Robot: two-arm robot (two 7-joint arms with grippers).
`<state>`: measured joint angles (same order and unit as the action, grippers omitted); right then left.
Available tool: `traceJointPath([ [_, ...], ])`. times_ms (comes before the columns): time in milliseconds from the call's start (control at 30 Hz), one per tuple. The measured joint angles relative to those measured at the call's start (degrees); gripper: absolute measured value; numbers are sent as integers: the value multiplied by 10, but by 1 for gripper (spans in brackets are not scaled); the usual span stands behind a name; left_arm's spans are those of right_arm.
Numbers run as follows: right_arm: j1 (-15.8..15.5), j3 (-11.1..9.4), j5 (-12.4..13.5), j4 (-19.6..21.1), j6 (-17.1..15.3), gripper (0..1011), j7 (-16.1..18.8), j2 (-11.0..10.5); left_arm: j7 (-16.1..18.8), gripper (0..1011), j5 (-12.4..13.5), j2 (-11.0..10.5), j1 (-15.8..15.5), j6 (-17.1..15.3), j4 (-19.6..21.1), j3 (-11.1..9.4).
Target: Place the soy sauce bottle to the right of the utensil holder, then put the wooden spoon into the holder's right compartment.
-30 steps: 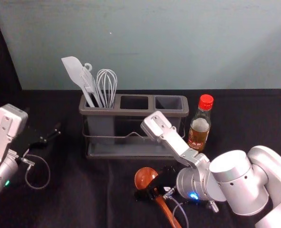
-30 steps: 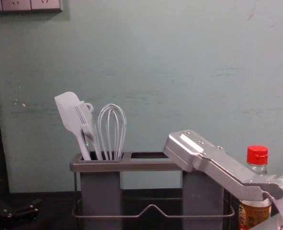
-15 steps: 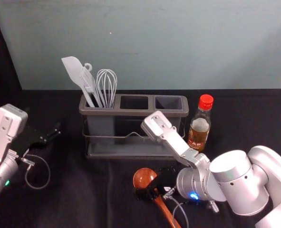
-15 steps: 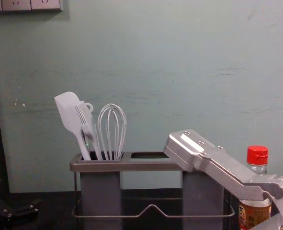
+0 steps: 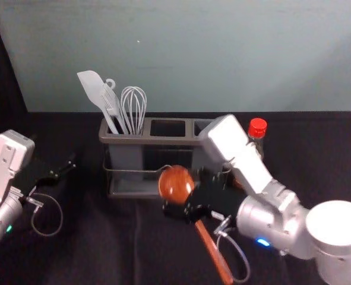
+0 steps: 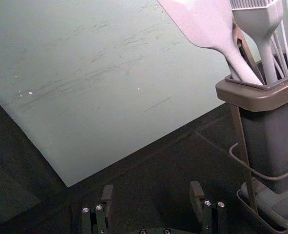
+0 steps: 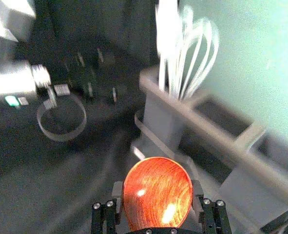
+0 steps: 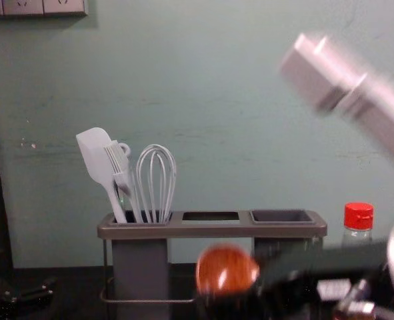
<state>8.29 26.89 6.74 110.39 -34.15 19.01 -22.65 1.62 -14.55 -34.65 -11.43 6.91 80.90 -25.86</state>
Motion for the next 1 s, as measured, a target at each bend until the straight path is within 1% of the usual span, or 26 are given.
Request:
traceJointPath([
  [67,-12,-10,-2,20,24,840,-3,-5,0,1011,0,0,0,0,0,0],
  [100,-25,-20,-4,37,49,840,-7,-9,0,1012,0,0,0,0,0,0],
  [133,-31,-25,-6,45,63,840,-9,-10,0,1011,0,0,0,0,0,0],
  [167,-44,-37,-8,59,91,840,-14,-11,0,1011,0,0,0,0,0,0],
  [267,-62,-54,-9,73,140,840,-21,-11,0,1011,0,0,0,0,0,0],
  [300,-72,-65,-9,78,175,839,-23,-10,0,1011,0,0,0,0,0,0],
  [400,-81,-78,-9,81,226,840,-25,-9,0,1011,0,0,0,0,0,0],
  [433,-84,-85,-9,81,253,840,-26,-7,0,1011,0,0,0,0,0,0],
  [500,-84,-91,-8,78,275,840,-26,-3,0,1011,0,0,0,0,0,0],
  [533,-82,-96,-7,73,293,840,-27,1,0,1011,0,0,0,0,0,0],
  [633,-75,-103,-4,62,314,840,-27,9,0,1011,0,0,0,0,0,0],
  [733,-57,-109,1,44,338,840,-27,21,0,1012,0,0,0,0,0,0],
  [800,-49,-110,1,37,343,840,-27,25,0,1011,0,0,0,0,0,0],
  [1000,-9,-111,-4,4,353,838,-30,42,0,1011,0,0,0,0,0,0],
])
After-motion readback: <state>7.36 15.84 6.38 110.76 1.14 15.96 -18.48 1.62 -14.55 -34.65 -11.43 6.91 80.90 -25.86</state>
